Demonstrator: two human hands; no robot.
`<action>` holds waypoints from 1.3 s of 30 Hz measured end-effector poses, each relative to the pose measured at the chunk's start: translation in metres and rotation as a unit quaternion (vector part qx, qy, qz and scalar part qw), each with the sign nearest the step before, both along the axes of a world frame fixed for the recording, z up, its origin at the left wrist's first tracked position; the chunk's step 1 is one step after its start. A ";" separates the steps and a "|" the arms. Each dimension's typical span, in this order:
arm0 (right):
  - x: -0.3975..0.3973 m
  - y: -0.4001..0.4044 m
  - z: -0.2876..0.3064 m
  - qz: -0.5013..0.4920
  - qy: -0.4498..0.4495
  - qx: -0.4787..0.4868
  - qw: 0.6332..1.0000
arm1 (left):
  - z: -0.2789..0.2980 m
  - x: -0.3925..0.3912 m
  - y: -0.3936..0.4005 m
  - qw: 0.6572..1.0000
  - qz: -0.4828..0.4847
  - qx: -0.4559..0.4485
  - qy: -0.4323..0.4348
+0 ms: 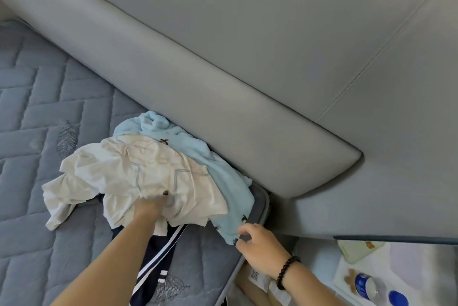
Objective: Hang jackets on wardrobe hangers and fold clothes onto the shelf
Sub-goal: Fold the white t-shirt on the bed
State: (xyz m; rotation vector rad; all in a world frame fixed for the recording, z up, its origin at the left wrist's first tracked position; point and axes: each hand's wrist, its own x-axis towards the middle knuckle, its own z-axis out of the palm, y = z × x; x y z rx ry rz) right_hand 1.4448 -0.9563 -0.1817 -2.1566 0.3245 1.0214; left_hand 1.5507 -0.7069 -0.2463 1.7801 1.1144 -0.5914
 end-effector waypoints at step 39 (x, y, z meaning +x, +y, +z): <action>-0.217 0.138 0.311 -0.150 -0.474 -0.055 0.866 | 0.416 -0.248 0.043 0.849 -0.186 -0.385 -0.311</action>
